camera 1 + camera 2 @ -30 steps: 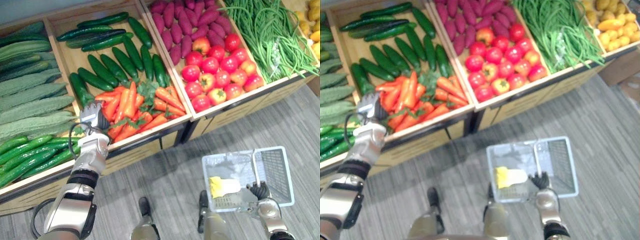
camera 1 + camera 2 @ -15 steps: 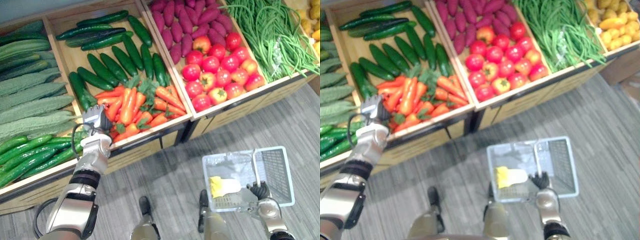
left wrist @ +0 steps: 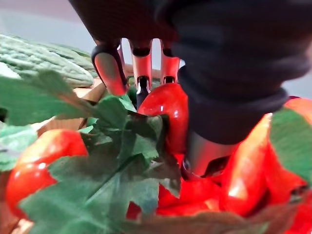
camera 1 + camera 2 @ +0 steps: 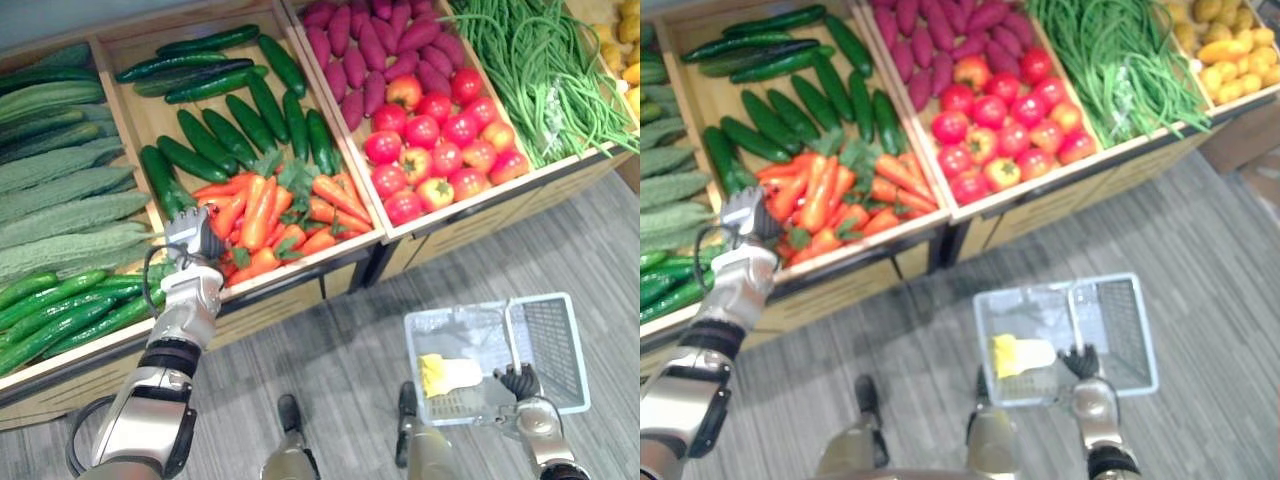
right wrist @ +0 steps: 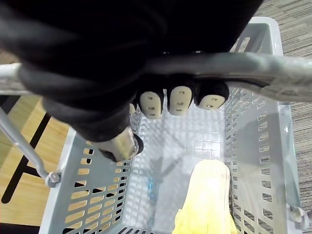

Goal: Pick vegetable in the basket

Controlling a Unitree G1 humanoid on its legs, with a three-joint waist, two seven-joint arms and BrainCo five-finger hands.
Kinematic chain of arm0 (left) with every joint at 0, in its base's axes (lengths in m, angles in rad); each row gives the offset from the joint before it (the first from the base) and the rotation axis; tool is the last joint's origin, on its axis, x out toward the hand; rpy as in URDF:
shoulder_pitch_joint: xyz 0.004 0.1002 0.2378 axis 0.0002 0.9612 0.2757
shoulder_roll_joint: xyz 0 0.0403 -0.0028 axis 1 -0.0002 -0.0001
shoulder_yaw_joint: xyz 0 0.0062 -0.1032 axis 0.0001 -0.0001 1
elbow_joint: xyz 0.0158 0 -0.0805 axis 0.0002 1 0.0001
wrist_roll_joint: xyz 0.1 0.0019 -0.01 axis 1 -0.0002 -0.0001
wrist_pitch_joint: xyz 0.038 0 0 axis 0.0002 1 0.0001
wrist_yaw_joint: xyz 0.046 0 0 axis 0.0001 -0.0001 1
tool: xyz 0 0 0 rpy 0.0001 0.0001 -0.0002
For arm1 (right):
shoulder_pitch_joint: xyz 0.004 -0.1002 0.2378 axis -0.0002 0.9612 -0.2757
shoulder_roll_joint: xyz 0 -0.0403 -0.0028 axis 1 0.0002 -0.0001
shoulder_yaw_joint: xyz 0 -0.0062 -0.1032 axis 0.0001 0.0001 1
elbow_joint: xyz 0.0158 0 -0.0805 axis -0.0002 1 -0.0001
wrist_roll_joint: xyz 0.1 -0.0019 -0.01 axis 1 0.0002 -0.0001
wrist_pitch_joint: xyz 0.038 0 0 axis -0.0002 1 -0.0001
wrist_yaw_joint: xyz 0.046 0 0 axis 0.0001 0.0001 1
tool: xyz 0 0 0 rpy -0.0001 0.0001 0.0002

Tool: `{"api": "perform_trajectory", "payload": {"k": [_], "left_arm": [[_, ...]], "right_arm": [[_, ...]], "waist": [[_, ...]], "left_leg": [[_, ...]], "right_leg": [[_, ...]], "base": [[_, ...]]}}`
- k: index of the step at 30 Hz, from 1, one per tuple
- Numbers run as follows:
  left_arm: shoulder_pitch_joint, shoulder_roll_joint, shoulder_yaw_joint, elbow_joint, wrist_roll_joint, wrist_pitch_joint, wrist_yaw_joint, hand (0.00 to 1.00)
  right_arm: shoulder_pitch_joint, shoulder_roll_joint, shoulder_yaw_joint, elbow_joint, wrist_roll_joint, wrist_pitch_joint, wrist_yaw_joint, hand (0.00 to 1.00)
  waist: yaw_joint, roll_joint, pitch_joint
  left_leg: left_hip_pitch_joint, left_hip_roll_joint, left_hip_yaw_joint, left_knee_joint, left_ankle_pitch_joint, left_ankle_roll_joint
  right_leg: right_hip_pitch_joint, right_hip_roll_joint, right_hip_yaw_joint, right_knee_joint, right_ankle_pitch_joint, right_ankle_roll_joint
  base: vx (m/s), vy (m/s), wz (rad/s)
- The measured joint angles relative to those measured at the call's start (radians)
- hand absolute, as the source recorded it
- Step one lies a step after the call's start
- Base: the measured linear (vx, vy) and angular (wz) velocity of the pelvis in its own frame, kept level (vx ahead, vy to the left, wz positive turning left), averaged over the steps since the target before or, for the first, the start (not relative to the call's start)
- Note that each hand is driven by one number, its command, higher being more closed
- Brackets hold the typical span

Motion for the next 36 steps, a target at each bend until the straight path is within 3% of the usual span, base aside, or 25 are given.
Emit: {"api": "perform_trajectory", "payload": {"k": [9, 18, 24, 28, 32, 36], "left_arm": [[0.049, 0.003, 0.044, -0.152, 0.001, -0.021, 0.010, 1.00], [0.135, 0.007, 0.053, -0.287, 0.014, -0.038, -0.007, 1.00], [0.269, 0.007, 0.048, -0.554, 0.046, -0.090, -0.015, 1.00], [0.323, 0.005, -0.047, -0.708, 0.028, -0.174, -0.023, 1.00], [0.325, -0.024, -0.175, -0.774, -0.013, -0.228, -0.047, 1.00], [0.308, -0.112, -0.359, -0.787, -0.079, -0.271, -0.072, 1.00]], "right_arm": [[0.007, 0.003, -0.005, 0.000, -0.017, 0.002, 0.001, 1.00], [0.028, 0.003, -0.045, 0.007, -0.017, 0.020, 0.004, 1.00], [0.050, 0.003, -0.050, 0.013, -0.017, 0.037, 0.006, 1.00], [0.041, 0.003, -0.036, 0.049, -0.018, 0.038, 0.015, 1.00], [0.035, -0.006, 0.013, 0.056, -0.020, 0.042, 0.031, 1.00], [-0.004, -0.038, 0.100, 0.036, -0.046, 0.055, 0.067, 1.00]], "waist": [[0.005, 0.008, -0.004], [0.021, 0.035, -0.021], [0.030, 0.039, -0.077], [0.031, 0.039, -0.121], [0.024, 0.039, -0.177], [0.000, 0.040, -0.204]], "left_leg": [[0.017, -0.002, -0.007, 0.000, 0.001, 0.001], [0.033, -0.002, -0.012, 0.000, 0.001, 0.001], [0.030, -0.001, -0.028, 0.000, 0.000, 0.001], [0.032, -0.001, -0.031, -0.001, 0.000, 0.000], [0.035, -0.001, -0.023, -0.001, 0.000, 0.000], [0.066, 0.006, 0.006, -0.007, -0.004, -0.005]], "right_leg": [[0.024, -0.003, -0.010, -0.001, 0.000, 0.000], [0.043, -0.003, -0.015, -0.001, 0.000, 0.000], [0.055, -0.005, -0.028, -0.007, -0.001, 0.001], [0.061, -0.006, -0.029, -0.008, -0.001, 0.001], [0.062, -0.003, -0.017, -0.020, 0.004, 0.006], [0.072, 0.006, 0.018, -0.021, 0.005, 0.008]], "base": [[0.00, 0.008, 0.03], [0.00, 0.003, 0.01], [0.00, 0.013, 0.07], [0.00, 0.006, 0.02], [0.00, 0.006, -0.06], [-0.02, -0.004, -0.19]]}}
